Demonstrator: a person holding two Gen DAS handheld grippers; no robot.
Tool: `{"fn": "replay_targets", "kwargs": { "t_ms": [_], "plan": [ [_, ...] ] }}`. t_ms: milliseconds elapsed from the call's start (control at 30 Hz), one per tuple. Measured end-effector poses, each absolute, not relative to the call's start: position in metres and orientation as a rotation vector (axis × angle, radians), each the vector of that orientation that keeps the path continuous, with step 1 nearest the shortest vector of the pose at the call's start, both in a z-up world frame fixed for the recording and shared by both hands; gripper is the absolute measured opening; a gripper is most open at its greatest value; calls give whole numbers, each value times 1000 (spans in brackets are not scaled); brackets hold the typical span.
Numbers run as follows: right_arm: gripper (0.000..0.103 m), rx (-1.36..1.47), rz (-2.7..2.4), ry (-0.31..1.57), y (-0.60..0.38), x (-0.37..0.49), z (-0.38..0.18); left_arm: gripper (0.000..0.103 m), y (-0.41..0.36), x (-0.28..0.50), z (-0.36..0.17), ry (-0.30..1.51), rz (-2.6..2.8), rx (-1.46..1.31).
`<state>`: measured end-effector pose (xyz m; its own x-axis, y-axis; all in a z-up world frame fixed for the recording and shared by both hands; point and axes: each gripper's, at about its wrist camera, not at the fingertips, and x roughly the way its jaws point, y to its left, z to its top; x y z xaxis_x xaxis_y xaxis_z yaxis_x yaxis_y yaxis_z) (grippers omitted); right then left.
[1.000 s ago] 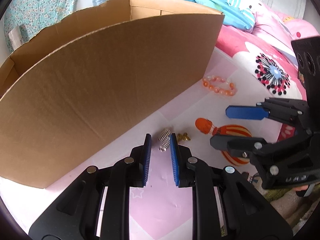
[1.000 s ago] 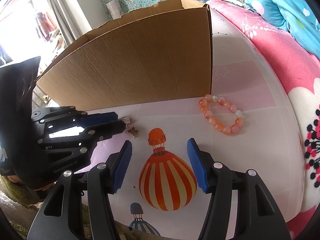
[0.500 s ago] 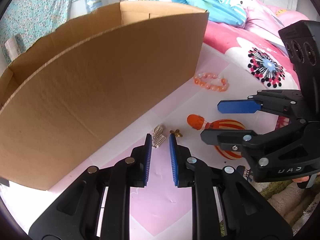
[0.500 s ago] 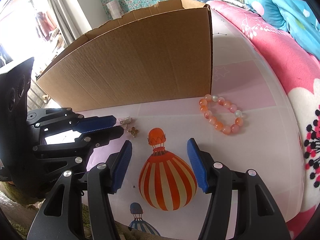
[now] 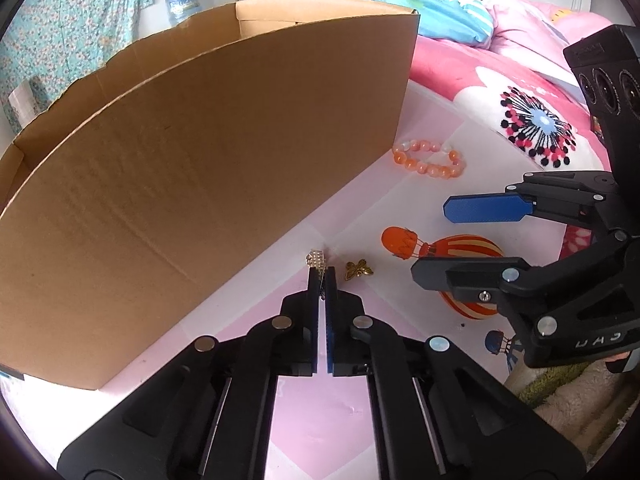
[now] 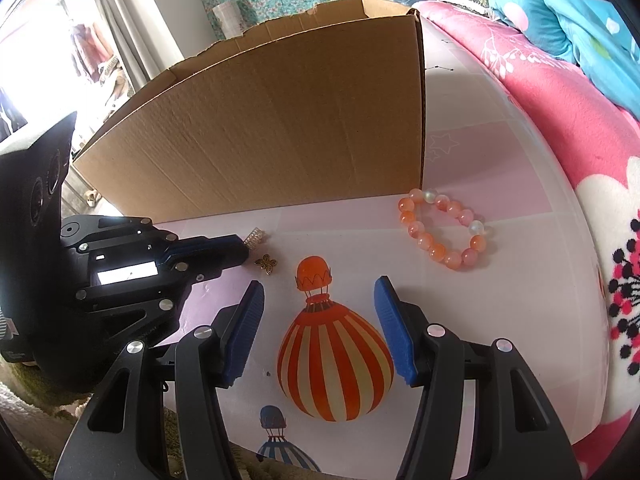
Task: Organize jewelry
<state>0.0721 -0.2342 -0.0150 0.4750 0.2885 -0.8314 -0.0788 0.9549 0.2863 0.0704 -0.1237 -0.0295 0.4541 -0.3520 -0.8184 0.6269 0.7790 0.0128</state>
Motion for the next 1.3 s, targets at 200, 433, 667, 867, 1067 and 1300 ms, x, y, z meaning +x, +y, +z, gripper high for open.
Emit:
{"fn": "replay_targets", "kwargs": {
  "t_ms": [200,433,667,867,1067,1300],
  "plan": [
    [56,217,226,1054,-235,71,-15,1,-110,66,-23,917,-611,285],
    [56,214,225,1052,-236,71,-15,1,-78,66,-6,892,-708,35],
    [56,210,223,1054,-235,71,-15,1,-53,69,-18,968,-713,-144],
    [56,208,226,1055,-235,72,-15,1,-40,66,-29,1004,-598,-121],
    [56,202,227,1057,-235,72,-15,2,-30,63,-30,980,-511,-69],
    [56,196,224,1061,-233,74,-15,25,-20,61,-22,920,-419,-24]
  ]
}}
